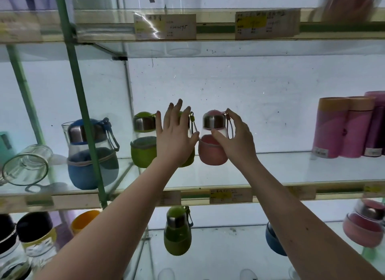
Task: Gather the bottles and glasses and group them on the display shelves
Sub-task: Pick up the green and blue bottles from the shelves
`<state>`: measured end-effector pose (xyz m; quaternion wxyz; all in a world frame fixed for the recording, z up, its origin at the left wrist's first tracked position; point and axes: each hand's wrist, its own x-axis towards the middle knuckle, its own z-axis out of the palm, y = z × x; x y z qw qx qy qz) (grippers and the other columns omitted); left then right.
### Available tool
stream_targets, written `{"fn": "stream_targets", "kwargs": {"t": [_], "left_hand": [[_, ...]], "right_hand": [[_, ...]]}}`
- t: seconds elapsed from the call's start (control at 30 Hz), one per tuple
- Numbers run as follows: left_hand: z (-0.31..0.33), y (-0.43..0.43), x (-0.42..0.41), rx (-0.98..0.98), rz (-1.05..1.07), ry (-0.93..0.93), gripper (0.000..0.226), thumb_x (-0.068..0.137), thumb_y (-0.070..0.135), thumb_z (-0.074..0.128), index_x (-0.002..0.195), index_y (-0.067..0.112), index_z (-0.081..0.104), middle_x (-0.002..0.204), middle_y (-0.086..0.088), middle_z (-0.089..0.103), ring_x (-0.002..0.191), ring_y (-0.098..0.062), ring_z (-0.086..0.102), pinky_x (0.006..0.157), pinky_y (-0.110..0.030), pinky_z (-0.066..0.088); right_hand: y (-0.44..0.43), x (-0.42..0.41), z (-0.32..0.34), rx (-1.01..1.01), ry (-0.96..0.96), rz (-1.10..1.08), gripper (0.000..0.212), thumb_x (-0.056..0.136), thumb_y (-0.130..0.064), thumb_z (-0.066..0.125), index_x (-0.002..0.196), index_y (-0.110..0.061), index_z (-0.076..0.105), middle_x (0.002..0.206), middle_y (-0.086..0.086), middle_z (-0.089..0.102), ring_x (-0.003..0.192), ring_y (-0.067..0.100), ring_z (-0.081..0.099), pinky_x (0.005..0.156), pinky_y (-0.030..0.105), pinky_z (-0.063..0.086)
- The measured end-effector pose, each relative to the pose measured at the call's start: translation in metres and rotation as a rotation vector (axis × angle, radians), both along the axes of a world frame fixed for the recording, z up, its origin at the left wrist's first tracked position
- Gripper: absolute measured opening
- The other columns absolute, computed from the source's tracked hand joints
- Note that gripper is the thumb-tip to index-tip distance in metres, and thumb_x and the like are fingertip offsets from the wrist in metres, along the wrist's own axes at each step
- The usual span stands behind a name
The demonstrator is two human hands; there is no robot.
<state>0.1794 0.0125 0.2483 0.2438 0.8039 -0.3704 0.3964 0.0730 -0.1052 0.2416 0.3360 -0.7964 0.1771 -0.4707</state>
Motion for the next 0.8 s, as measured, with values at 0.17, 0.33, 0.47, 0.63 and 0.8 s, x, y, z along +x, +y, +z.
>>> {"fn": "stream_targets", "kwargs": {"t": [0.17,0.33,0.47,0.63,0.8], "left_hand": [[-0.002,0.006,-0.041,-0.166,-0.146,0.177,0.044,0.088,0.034,0.058,0.128,0.015,0.050,0.137,-0.005,0.047,0.128,-0.026,0.038,0.105,-0.038,0.026],[-0.017,0.015,-0.094,-0.202,-0.158,0.225,0.038,0.088,0.033,0.057,0.120,0.013,0.055,0.132,-0.010,0.048,0.123,-0.028,0.040,0.098,-0.038,0.032],[-0.032,0.022,-0.131,-0.166,-0.146,0.269,0.044,0.085,0.043,0.050,0.117,0.012,0.056,0.128,-0.010,0.050,0.120,-0.028,0.042,0.094,-0.039,0.035],[-0.055,0.034,-0.176,-0.210,-0.161,0.274,0.039,0.083,0.037,0.053,0.112,0.012,0.058,0.125,-0.010,0.051,0.117,-0.028,0.044,0.093,-0.037,0.035],[-0.078,0.044,-0.212,-0.244,-0.167,0.397,0.041,0.081,0.038,0.052,0.113,0.012,0.058,0.124,-0.009,0.050,0.115,-0.027,0.043,0.091,-0.030,0.030]], "right_hand": [[0.012,-0.034,-0.008,0.073,-0.087,0.113,0.058,0.087,-0.031,0.063,0.139,-0.036,0.037,0.136,-0.001,0.049,0.124,0.015,0.045,0.090,0.024,0.036],[0.024,-0.075,-0.021,0.119,-0.092,0.168,0.053,0.089,-0.031,0.062,0.138,-0.032,0.041,0.134,-0.002,0.052,0.121,0.013,0.048,0.090,0.022,0.037],[0.036,-0.111,-0.034,0.150,-0.070,0.199,0.051,0.089,-0.031,0.062,0.136,-0.030,0.043,0.132,-0.002,0.053,0.119,0.013,0.049,0.091,0.022,0.036],[0.048,-0.149,-0.052,0.230,-0.058,0.252,0.048,0.090,-0.031,0.060,0.135,-0.033,0.043,0.131,-0.004,0.052,0.119,0.012,0.047,0.093,0.025,0.039],[0.056,-0.177,-0.078,0.244,-0.043,0.234,0.046,0.090,-0.030,0.061,0.133,-0.032,0.045,0.132,-0.004,0.054,0.120,0.011,0.048,0.091,0.020,0.034]]}}
